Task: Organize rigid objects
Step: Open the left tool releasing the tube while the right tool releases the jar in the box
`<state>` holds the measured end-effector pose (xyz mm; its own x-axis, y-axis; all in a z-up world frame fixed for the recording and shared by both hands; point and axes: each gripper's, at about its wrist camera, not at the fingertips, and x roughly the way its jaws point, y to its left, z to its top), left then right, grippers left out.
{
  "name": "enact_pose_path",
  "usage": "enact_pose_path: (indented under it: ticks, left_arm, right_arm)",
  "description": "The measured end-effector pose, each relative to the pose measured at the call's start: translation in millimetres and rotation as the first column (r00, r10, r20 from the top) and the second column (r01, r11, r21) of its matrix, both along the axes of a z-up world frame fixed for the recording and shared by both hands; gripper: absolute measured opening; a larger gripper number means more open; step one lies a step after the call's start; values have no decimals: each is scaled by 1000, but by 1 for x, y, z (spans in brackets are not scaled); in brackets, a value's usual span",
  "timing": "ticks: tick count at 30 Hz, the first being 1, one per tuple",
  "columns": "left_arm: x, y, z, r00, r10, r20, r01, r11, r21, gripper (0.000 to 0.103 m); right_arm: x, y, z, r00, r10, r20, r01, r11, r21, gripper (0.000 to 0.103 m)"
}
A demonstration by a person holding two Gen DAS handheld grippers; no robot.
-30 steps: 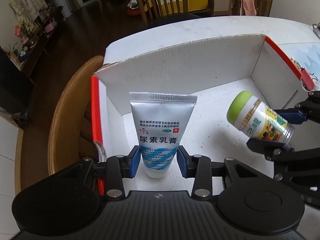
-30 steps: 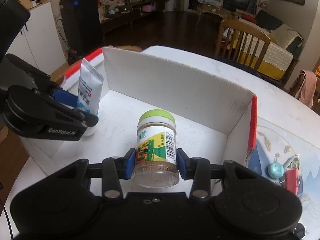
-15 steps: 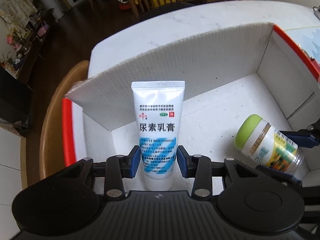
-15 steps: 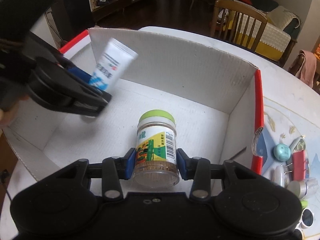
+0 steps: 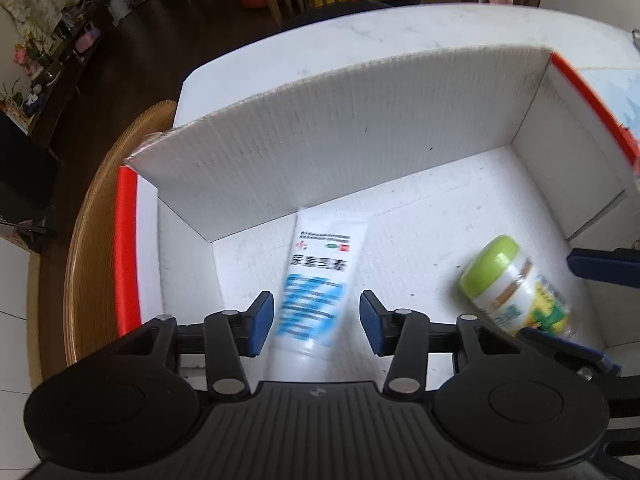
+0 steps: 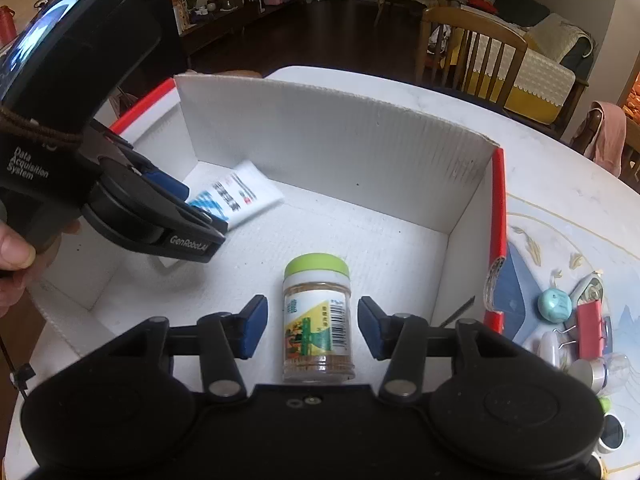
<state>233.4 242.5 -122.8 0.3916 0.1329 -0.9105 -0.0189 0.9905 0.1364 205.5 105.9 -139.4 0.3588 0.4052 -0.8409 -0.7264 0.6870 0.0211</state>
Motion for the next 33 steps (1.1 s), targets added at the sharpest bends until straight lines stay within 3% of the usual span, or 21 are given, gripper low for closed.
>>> enact_pose_path:
  ticks: [5,8,12,16,24,26,33]
  left_arm:
    - [-15,-2,16,999,6,39,-5,1000,-11,57]
    - [-23,-1,25,998,14,64,-12,1000,-24,57]
    - [-32,-2,38,995,25,100,-20,999,-45,58]
    - [-45,-5,52,990,35,138,-28,998,-52,66]
    - [-76,-18,78,979,38,201,-21,996,-85,67]
    - [-84,-23,83,976,34,217,-14,996,-93,74]
    - [-106,-44,101,964,30,264,2,993,-119,76]
  right_arm:
    - [-5,-5,11,1000,1,11,-1,1000,17,52]
    - [-9,-11,20,1000,-2,23,1,999,35,60]
    - [-16,-18,31,999,-5,34,3,998,57,62]
    - [-22,-27,43,999,-7,44,3,997,81,65]
    - [-37,-48,65,998,-9,59,1,992,129,79]
    - [-41,-55,72,997,-8,71,-2,990,138,83]
    - [-54,-84,92,995,2,100,-20,984,176,94]
